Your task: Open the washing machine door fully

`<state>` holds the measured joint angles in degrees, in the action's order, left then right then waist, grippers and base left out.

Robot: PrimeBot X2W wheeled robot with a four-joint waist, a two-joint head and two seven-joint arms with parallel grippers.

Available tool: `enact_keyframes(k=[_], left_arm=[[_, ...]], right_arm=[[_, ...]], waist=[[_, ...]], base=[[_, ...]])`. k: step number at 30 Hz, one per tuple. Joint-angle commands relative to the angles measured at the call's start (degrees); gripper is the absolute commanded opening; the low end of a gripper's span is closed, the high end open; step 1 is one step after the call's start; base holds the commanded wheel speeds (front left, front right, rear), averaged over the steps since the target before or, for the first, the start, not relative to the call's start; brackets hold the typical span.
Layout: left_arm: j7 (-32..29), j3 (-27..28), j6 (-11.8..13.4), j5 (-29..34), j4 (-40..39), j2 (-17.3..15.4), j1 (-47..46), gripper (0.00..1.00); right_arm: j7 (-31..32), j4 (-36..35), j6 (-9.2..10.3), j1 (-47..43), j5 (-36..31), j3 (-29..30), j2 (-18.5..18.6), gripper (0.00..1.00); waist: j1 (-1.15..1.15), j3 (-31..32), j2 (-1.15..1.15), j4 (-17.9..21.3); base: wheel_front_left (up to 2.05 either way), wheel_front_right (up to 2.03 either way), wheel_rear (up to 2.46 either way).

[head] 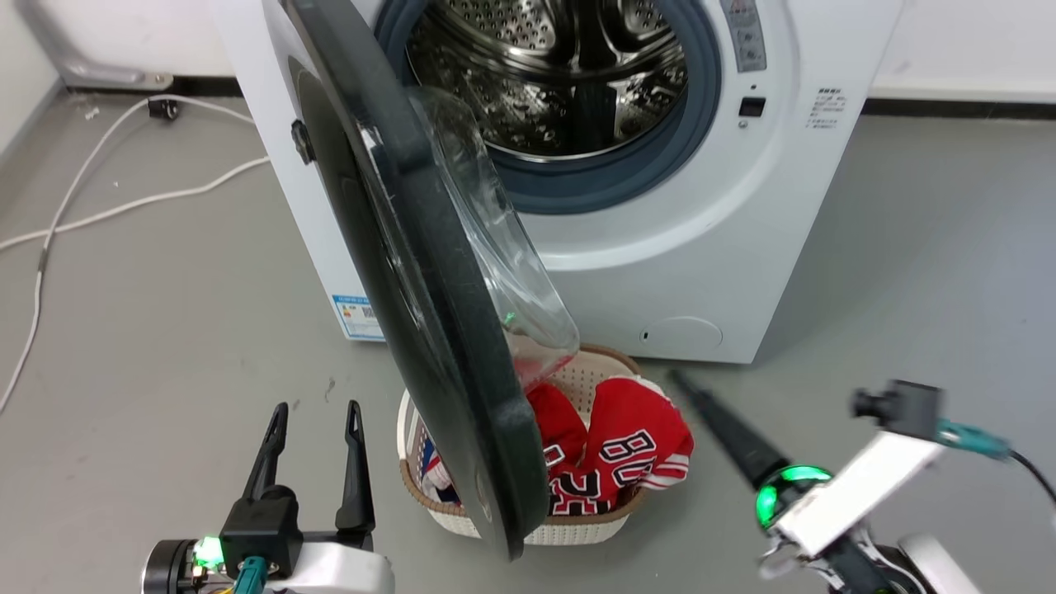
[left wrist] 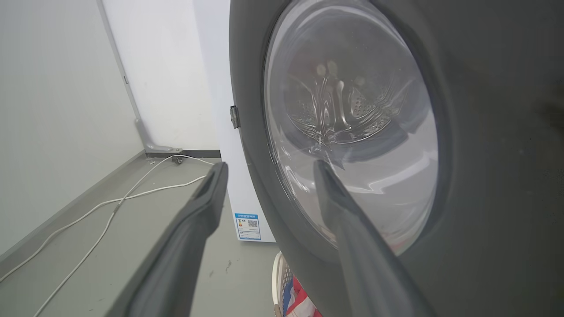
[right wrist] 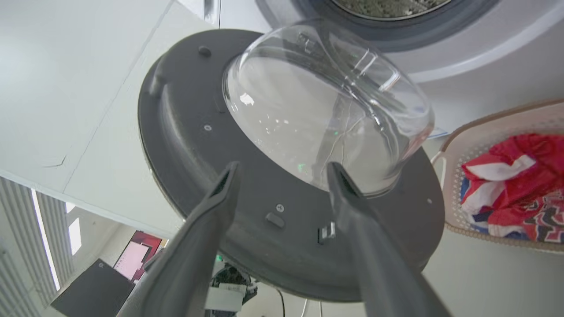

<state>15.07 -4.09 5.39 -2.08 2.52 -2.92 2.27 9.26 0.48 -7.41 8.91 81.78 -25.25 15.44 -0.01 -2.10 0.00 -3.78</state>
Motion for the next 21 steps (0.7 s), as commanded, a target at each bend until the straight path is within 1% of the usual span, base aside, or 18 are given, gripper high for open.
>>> enact_keyframes(k=[1,3,5,7,8,9,10,12,13,14,17,19,21], left_arm=[[0.15,0.12,-0.15,0.54,0.0,0.06,0.79,1.0],[0.15,0.28,-0.23,0.43,-0.11,0.06,1.23,1.0],[0.15,0.49,-0.22,0.46,-0.32,0.05,1.57,1.0],[0.15,0.62,-0.16,0.48,-0.42,0.07,2.12,1.0],[0.15,0.78,-0.07,0.45,-0.58,0.05,2.32,1.0],[0.15,0.88,0.0,0.46,-0.66,0.05,2.39,1.0],[0.15,0.92,0.02,0.48,-0.76,0.07,2.43,1.0],[0.15,1.06,-0.04,0.53,-0.86,0.07,2.72,1.0],[0.15,1.05,-0.08,0.57,-0.84,0.06,2.79,1.0],[0.14,1.17,-0.12,0.62,-0.9,0.06,2.86,1.0],[0.15,1.22,-0.1,0.59,-0.94,0.06,2.88,1.0],[0.15,1.18,-0.19,0.61,-0.85,0.06,2.85,1.0],[0.15,1.1,-0.26,0.59,-0.83,0.06,2.85,1.0]], right_arm=[[-3.25,0.14,-0.15,-1.54,-1.32,0.98,0.03,1.0],[-9.87,0.79,-0.15,-1.9,-6.31,2.12,0.95,1.0],[-17.09,2.41,-0.15,-2.77,-9.7,3.8,0.3,1.0],[-21.98,3.82,-0.15,-2.92,-14.84,4.88,1.01,1.0],[-23.31,4.73,-0.14,-2.96,-18.44,5.84,1.41,1.0],[-24.0,4.94,-0.15,-2.81,-22.57,6.44,1.55,1.0],[-24.3,5.01,-0.15,-2.96,-26.19,7.61,0.79,1.0],[-24.46,2.29,-0.15,-3.21,-36.2,12.87,-1.1,1.0],[-24.42,0.89,-0.11,-4.17,-40.5,14.65,-2.49,1.0],[-24.41,-2.33,-0.08,-5.67,-48.88,18.03,-5.29,1.0],[-24.42,-6.4,-0.07,-7.37,-60.64,20.4,-7.22,1.0],[-24.42,-7.71,-0.08,-8.92,-66.82,21.36,-8.45,1.0],[-24.44,-8.54,-0.06,-9.77,-72.59,23.55,-9.59,1.0]], waist=[[0.01,0.84,0.0,0.16],[0.01,1.37,0.0,0.22],[0.01,1.72,0.0,0.35],[0.01,2.03,0.0,0.52],[0.01,2.13,0.0,0.67],[0.01,2.2,0.0,0.81],[0.01,2.27,0.0,0.98],[0.01,2.32,0.0,1.26],[0.01,2.33,0.0,1.32],[0.01,2.37,0.0,1.45],[0.01,2.42,0.0,1.59],[0.01,2.46,0.0,1.68],[0.01,2.47,0.0,1.72]], base=[[0.0,0.0,0.0],[0.0,0.0,0.0],[0.0,0.0,0.0],[0.0,0.0,0.0],[0.0,0.0,0.0],[0.0,0.0,0.0],[0.0,0.0,0.0],[0.0,0.0,0.0],[0.0,0.0,0.0],[0.0,0.0,0.0],[0.0,0.0,0.0],[0.0,0.0,0.0],[0.0,0.0,0.0]])
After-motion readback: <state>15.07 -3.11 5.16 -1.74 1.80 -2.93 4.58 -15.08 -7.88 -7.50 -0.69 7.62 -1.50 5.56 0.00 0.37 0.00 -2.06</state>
